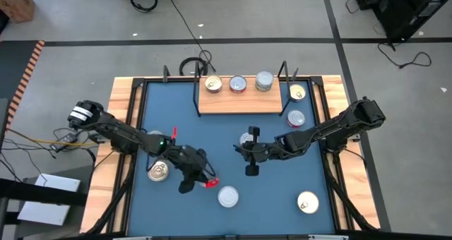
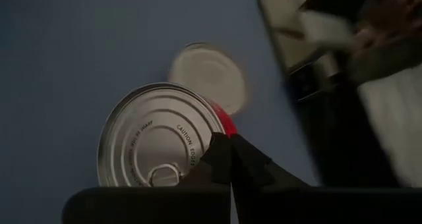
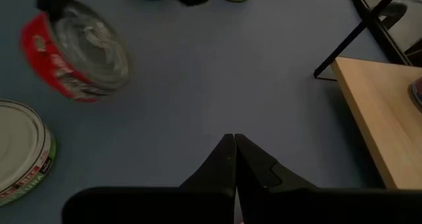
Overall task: Stack canned seafood by type on shelf
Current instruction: Stack the red tuna can on top of the other red tuna can on the shelf
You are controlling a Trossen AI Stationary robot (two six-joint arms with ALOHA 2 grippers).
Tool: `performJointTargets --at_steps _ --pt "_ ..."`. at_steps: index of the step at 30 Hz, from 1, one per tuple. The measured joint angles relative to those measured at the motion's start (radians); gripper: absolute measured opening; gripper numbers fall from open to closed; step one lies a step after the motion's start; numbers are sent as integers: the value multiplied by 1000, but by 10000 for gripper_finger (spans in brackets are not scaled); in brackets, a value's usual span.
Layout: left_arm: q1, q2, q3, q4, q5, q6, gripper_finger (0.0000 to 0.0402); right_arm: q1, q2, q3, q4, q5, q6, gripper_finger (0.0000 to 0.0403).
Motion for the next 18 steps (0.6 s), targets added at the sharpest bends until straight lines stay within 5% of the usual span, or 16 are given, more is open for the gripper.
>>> performJointTargets --at_steps 18 --pt "131 6 -202 256 44 -231 0 0 0 0 1 -1 3 11"
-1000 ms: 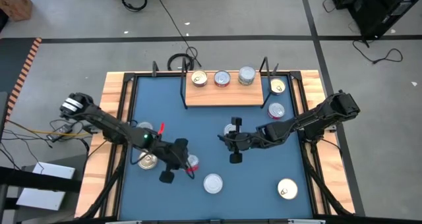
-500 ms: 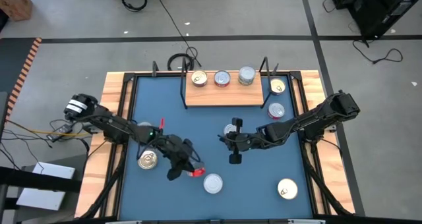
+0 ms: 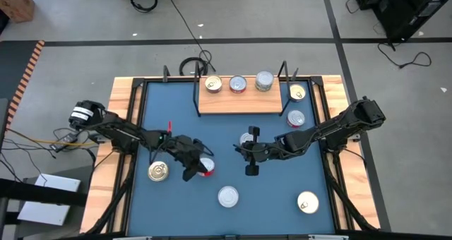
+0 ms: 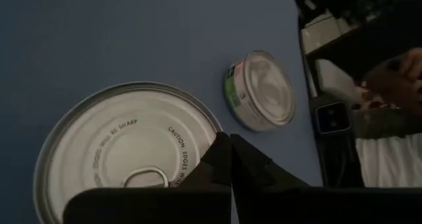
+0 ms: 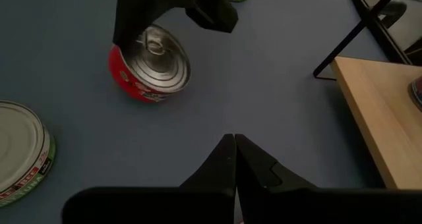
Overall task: Stack canned seafood by type on shelf
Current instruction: Stack the red tuna can on top of the other red tuna can on the shelf
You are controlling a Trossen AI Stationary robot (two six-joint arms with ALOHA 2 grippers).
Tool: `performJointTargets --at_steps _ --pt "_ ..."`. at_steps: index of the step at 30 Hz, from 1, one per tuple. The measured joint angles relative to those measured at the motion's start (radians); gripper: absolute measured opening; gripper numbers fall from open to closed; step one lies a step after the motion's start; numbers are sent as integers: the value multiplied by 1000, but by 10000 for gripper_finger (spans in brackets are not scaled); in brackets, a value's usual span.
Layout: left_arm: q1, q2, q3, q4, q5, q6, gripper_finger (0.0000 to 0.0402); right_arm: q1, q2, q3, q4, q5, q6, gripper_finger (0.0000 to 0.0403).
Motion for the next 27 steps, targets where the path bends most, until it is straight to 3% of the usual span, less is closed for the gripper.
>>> performJointTargets --at_steps 10,13,17,23,27 --pt "13 -4 1 45 38 -15 0 0 0 0 0 0 0 11" --pt "13 -4 1 -10 11 79 0 0 0 0 -1 -2 0 11" --pt "-29 -4 7 -49 -12 313 17 0 0 0 -1 -3 0 15" --pt "-147 -4 101 -330 -243 658 66 0 0 0 -2 -3 -2 18" --pt "-202 -4 139 -454 -430 754 86 0 0 0 -1 -2 -3 14"
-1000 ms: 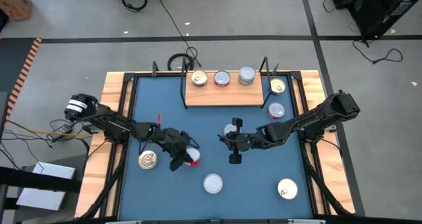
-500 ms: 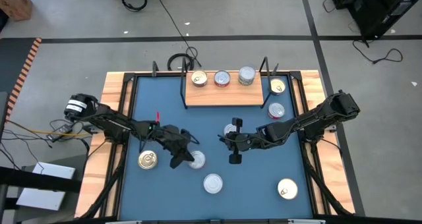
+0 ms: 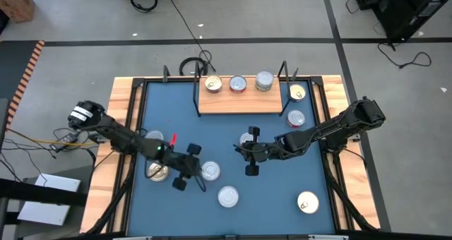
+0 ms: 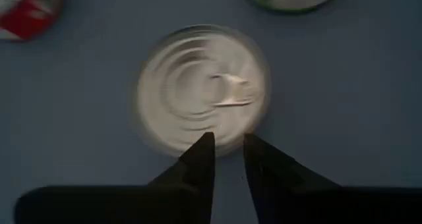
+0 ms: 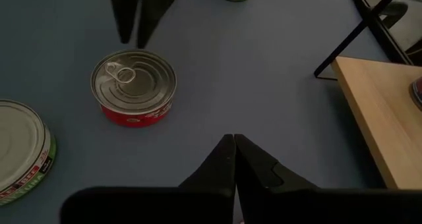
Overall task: Stack canned seafood by type on shelf
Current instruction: Stack the red tuna can on top of the other red tuna can on the shelf
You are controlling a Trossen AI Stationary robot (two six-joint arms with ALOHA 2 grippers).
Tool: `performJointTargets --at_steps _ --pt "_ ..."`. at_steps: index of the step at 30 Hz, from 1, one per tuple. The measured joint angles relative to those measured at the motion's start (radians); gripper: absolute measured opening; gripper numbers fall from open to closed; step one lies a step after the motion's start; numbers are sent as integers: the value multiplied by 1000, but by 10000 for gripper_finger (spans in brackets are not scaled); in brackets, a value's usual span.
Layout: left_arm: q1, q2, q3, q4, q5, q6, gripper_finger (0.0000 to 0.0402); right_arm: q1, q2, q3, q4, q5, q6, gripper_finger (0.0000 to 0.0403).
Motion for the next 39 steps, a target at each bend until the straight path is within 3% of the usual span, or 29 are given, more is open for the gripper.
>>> performJointTargets --at_steps 16,30,39 --pt "-71 4 2 12 -110 294 90 0 0 0 1 1 0 12" --pt "-71 59 32 -2 -116 307 89 0 0 0 2 1 -19 9" --pt "-72 94 38 5 -130 352 56 0 0 0 5 1 -25 11"
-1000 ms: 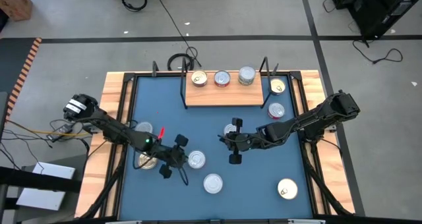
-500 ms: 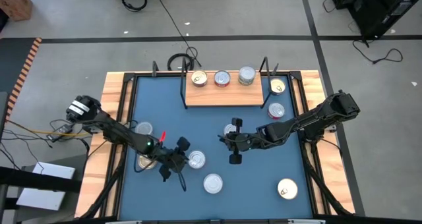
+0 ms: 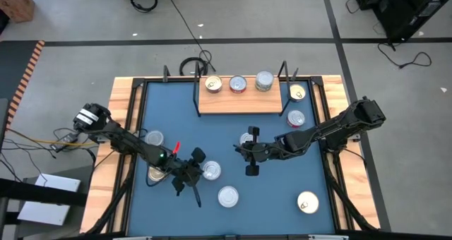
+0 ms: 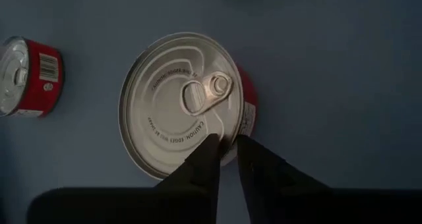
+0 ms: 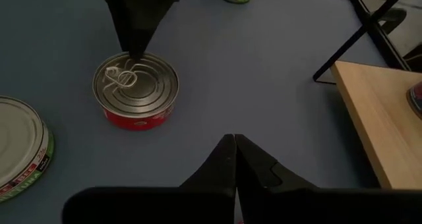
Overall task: Stack canned seafood by type on shelf
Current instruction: Stack the red tuna can on top of the other red tuna can on the shelf
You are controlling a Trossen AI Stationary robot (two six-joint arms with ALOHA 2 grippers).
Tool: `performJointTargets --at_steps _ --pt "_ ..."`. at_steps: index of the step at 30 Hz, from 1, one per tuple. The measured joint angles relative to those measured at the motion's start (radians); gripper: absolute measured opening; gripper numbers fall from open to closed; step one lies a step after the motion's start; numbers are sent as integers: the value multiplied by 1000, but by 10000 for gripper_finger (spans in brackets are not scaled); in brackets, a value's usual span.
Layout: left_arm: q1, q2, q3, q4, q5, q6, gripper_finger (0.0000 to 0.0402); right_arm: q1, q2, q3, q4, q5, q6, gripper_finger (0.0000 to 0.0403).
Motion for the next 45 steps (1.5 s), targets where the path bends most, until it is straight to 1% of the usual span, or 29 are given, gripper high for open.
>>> performJointTargets --at_steps 5,10,16,19,22,24,27,32,36,39,42,45 --pt "0 3 38 -43 4 0 40 0 0 0 1 0 -2 10" --pt "0 3 77 -102 14 -6 8 0 0 0 1 0 -2 10" --pt "2 3 118 -144 21 -57 4 0 0 0 1 0 -2 10" --pt "2 3 139 -170 24 -56 3 0 0 0 1 0 -2 11" --pt "-1 3 152 -202 28 -46 8 0 0 0 1 0 -3 11" --pt "-5 2 156 -215 30 0 17 0 0 0 1 0 -8 11" --pt "-12 6 156 -232 32 57 35 0 0 0 1 0 -10 11" --pt "-12 53 156 -216 19 115 71 0 0 0 3 0 -10 11" --pt "-13 80 157 -202 -12 153 89 0 0 0 2 0 -10 11" --pt "-13 82 157 -204 -54 160 91 0 0 0 2 -1 -10 11" --pt "-11 83 157 -204 -58 158 87 0 0 0 2 -1 -10 11" --pt "-12 92 156 -201 -69 158 75 0 0 0 2 -1 -10 11"
